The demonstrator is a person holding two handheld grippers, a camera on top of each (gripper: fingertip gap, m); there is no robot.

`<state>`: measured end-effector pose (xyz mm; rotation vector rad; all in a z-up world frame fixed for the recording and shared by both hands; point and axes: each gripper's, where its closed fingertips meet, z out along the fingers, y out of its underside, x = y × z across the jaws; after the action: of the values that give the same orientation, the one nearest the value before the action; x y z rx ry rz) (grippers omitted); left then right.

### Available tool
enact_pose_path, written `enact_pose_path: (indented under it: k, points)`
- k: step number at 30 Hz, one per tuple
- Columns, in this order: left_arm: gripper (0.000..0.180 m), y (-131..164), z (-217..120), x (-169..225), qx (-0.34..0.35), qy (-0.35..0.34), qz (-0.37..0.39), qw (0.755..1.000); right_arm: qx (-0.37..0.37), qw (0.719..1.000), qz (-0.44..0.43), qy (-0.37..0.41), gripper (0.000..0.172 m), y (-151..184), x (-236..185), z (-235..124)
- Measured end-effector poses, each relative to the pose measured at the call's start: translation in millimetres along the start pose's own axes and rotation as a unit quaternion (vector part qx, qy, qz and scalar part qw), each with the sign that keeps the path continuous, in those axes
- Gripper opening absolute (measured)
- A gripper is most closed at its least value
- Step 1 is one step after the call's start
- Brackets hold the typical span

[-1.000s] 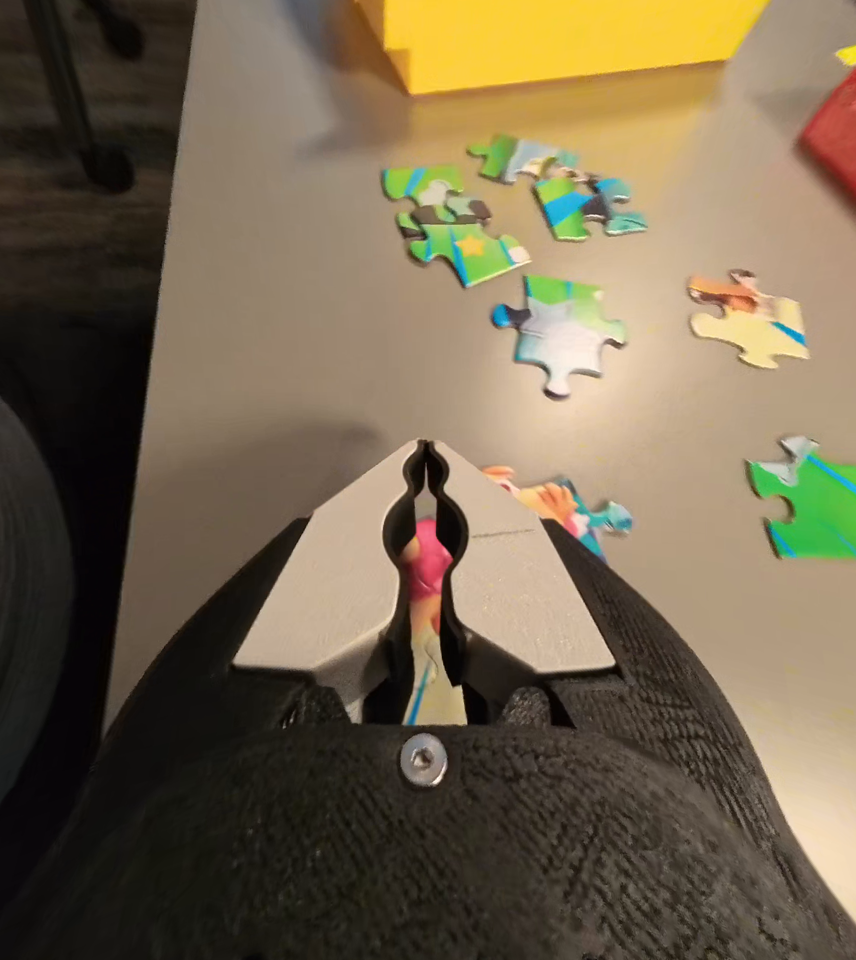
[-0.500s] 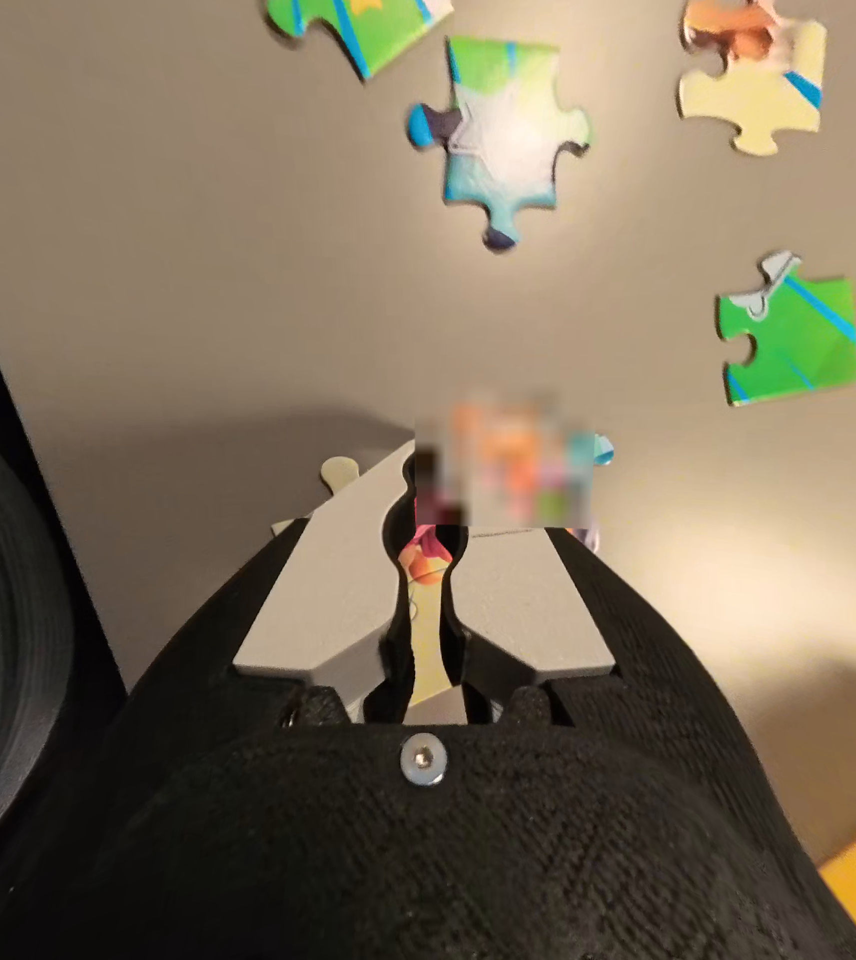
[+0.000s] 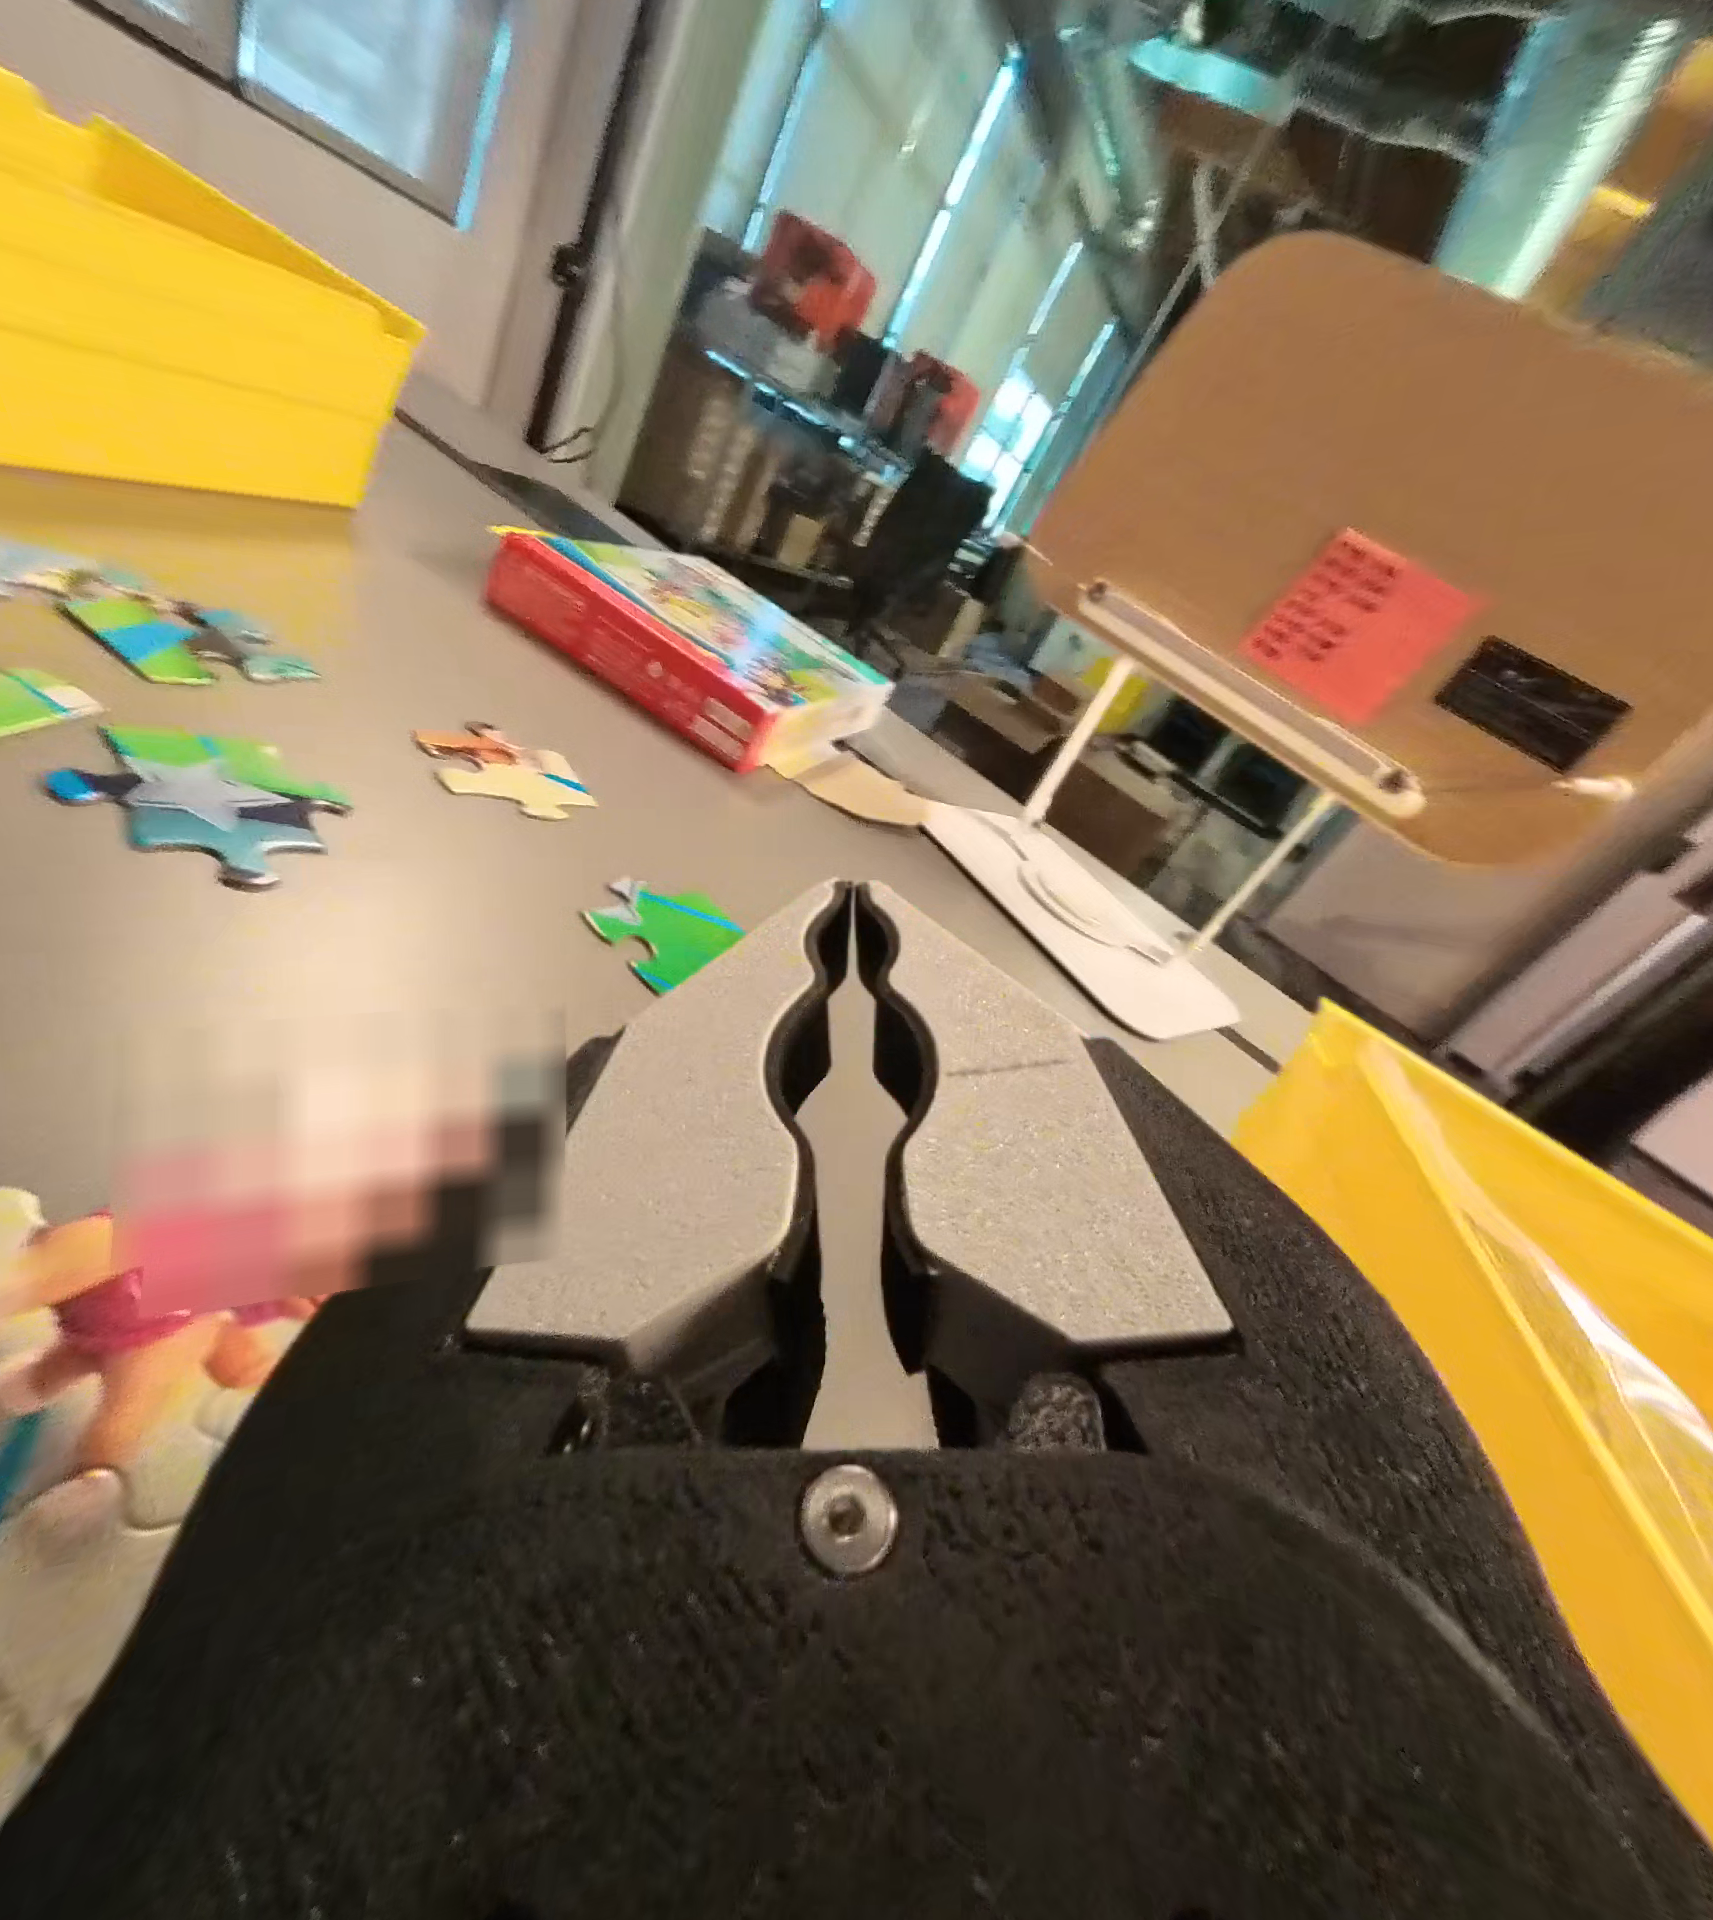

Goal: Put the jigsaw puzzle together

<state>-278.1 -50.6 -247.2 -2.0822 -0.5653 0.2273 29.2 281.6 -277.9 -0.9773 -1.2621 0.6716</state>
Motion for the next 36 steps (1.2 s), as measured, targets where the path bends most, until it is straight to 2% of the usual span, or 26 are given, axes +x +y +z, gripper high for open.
enact_pose_path:
  k: [1, 3, 5, 7, 9, 11, 14, 16, 18, 19, 21, 25, 27, 30, 33, 36]
  points:
    - [0.039, 7, 14, 3, -0.059, 0.037, -0.002, 0.998, -0.001, 1.0, -0.006, 0.012, 0.0, 5, 3, 0]
    - [0.034, 27, 31, 24, -0.178, 0.149, -0.028, 0.972, -0.013, 0.999, -0.018, 0.026, 0.0, 8, 5, 1]
    - [0.036, 37, 43, 34, -0.24, 0.202, -0.027, 0.949, -0.015, 0.999, -0.032, 0.013, 0.002, 9, -2, 3]
    - [0.041, 52, 55, 29, -0.29, 0.203, 0.039, 0.934, -0.022, 0.998, -0.05, 0.009, 0.002, 10, -6, 5]
    - [0.054, 71, 61, 20, -0.345, 0.201, 0.124, 0.908, -0.028, 0.998, -0.064, 0.002, 0.002, 12, -12, 6]
    - [0.056, 83, 64, 17, -0.395, 0.204, 0.137, 0.885, -0.033, 0.997, -0.074, -0.001, 0.002, 13, -14, 7]
    - [0.056, 91, 67, 12, -0.441, 0.198, 0.131, 0.865, -0.039, 0.997, -0.069, -0.002, 0.002, 15, -14, 8]
    - [0.052, 101, 63, 4, -0.474, 0.189, 0.168, 0.843, -0.037, 0.998, -0.059, -0.002, 0.002, 15, -12, 7]
    - [0.05, 107, 61, -15, -0.498, 0.142, 0.222, 0.826, -0.034, 0.998, -0.05, -0.001, 0.002, 14, -11, 7]
    - [0.05, 104, 65, -25, -0.493, 0.111, 0.242, 0.828, -0.033, 0.998, -0.047, -0.001, 0.002, 14, -11, 7]
    - [0.046, 85, 85, -40, -0.451, 0.056, 0.241, 0.857, -0.034, 0.998, -0.044, -0.004, 0.002, 15, -11, 7]
    - [0.051, 39, 132, -42, -0.338, 0.044, 0.081, 0.937, -0.035, 0.998, -0.042, -0.009, 0.002, 15, -12, 7]
    - [0.05, 21, 147, -56, -0.3, 0.024, 0.029, 0.953, -0.038, 0.998, -0.039, -0.011, 0.002, 16, -13, 8]
    - [0.046, 20, 160, -77, -0.31, -0.022, -0.044, 0.95, -0.041, 0.998, -0.037, -0.016, 0.002, 18, -14, 8]
    - [0.057, 38, 166, -72, -0.365, -0.017, -0.107, 0.925, -0.043, 0.998, -0.038, -0.02, 0.002, 19, -16, 9]
    - [0.064, 38, 166, -66, -0.381, -0.025, -0.116, 0.917, -0.043, 0.998, -0.034, -0.022, 0.001, 19, -16, 9]
